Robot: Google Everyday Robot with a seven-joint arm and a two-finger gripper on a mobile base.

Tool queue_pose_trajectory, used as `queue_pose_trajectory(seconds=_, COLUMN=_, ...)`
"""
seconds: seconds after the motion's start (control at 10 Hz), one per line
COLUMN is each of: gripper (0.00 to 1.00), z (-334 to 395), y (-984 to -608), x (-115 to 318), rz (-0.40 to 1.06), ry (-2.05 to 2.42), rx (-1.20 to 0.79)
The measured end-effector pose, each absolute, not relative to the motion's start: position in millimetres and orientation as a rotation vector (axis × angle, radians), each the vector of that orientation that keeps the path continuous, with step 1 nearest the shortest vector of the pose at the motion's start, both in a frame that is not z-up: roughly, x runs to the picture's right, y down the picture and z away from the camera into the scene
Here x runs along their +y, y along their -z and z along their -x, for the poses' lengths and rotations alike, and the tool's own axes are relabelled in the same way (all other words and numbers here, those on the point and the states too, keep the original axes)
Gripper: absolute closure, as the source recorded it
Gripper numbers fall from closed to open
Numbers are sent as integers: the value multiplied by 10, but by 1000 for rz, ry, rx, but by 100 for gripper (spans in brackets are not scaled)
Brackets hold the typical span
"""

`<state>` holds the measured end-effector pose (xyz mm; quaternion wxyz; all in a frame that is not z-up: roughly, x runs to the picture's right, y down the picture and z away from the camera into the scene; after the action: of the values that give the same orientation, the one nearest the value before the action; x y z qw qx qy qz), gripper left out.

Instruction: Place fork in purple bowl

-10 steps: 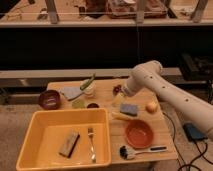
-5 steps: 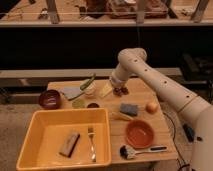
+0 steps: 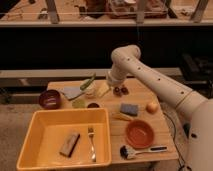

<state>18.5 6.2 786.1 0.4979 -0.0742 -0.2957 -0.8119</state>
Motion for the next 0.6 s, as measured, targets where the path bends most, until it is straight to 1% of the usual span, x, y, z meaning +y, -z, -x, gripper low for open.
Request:
queue_pose_trajectory(seconds=0.1, gripper=20, z=4, y=-7770, x=108, rz=317, ry=1925, rx=-607)
queue_pose_trajectory(seconds=0.2, gripper=20, z=195, y=-7708, x=136, rz=388, ry=1878, rx=-541)
queue_pose_trajectory(seconds=0.4, gripper=20, z=374, y=-7597, x=160, rz=491, ry=1791, rx=-418)
queue_pose_trajectory(seconds=0.6, gripper=20, z=536, y=-7505, x=173, rz=544, ry=1726, rx=-320)
